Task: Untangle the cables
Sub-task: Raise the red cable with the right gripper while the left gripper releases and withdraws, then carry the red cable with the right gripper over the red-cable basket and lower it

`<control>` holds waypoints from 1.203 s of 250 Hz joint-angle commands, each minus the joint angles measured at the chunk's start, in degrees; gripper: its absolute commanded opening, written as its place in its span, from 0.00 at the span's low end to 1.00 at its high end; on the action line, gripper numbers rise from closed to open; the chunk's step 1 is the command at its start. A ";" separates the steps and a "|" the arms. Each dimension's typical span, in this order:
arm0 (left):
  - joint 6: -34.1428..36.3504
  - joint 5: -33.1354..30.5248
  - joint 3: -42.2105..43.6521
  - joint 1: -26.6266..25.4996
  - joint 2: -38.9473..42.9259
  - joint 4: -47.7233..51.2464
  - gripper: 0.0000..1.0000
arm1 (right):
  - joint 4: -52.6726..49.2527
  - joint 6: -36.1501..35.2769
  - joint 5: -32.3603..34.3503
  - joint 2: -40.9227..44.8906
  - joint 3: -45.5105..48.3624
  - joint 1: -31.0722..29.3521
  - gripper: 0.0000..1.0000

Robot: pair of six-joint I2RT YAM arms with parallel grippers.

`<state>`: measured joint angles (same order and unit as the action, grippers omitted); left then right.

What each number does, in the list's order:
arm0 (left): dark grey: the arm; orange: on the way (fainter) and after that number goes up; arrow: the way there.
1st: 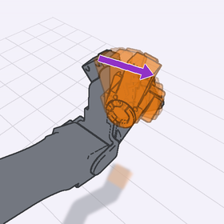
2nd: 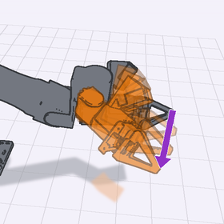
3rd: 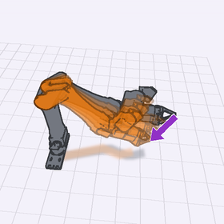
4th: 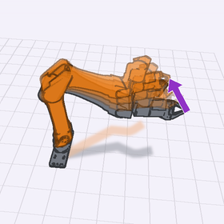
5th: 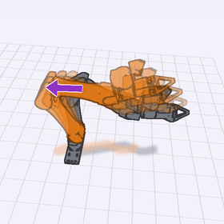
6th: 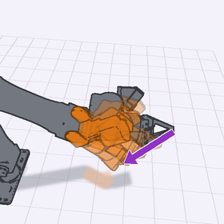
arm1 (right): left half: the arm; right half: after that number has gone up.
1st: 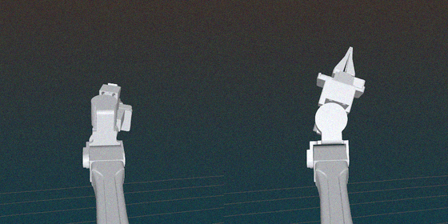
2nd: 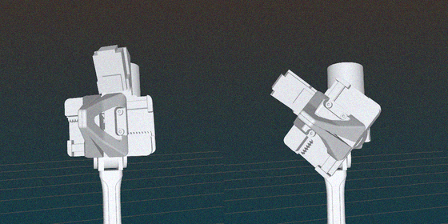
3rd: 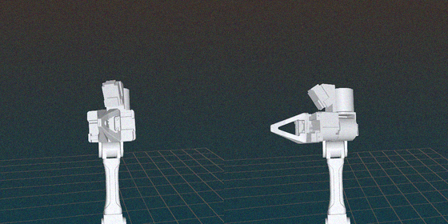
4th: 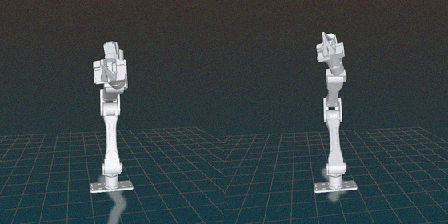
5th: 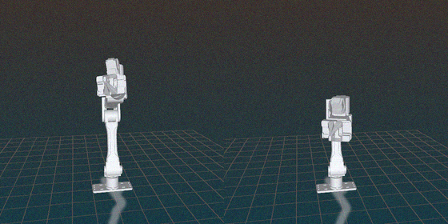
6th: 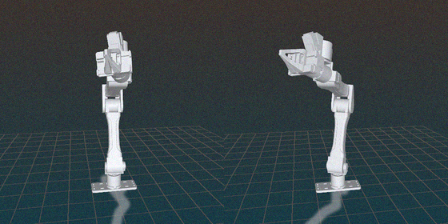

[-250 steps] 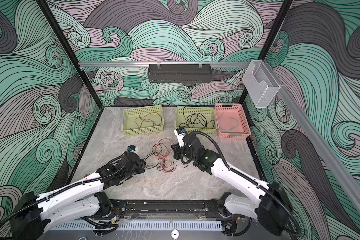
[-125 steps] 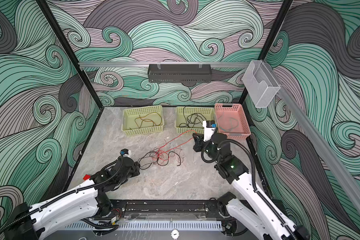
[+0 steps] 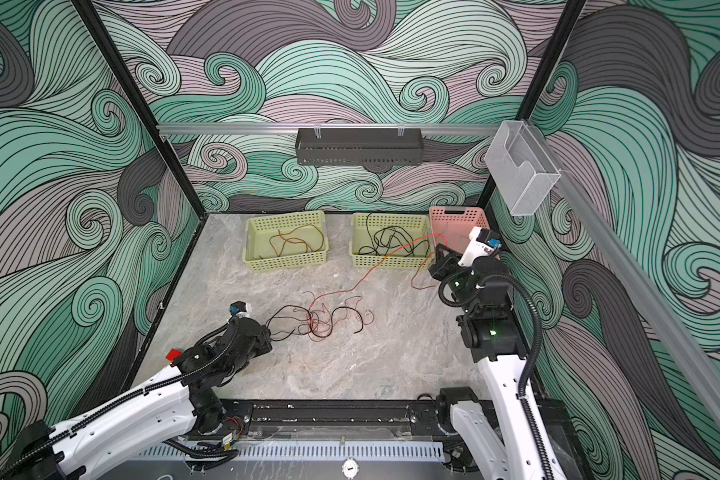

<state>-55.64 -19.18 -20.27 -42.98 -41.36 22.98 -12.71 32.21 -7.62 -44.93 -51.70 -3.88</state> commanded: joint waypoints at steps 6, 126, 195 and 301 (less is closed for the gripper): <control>-0.14 -1.56 0.14 0.72 0.54 2.74 0.00 | 1.12 0.05 -1.70 0.02 -4.41 0.31 0.00; -0.93 -0.08 1.40 2.87 -0.67 -0.01 0.00 | 2.67 3.12 -8.38 -9.37 -24.26 2.21 0.00; 3.56 5.71 -8.61 2.85 1.26 8.60 0.80 | -1.11 -2.04 -9.85 -15.89 -31.35 -7.11 0.00; 11.26 -10.63 -31.41 2.78 4.36 32.49 0.83 | -6.05 -11.18 -9.22 -42.75 -51.73 -27.41 0.00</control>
<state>-49.65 -20.84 -48.05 -40.51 -39.09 46.54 -16.49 24.51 -15.70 -80.18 -96.53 -29.21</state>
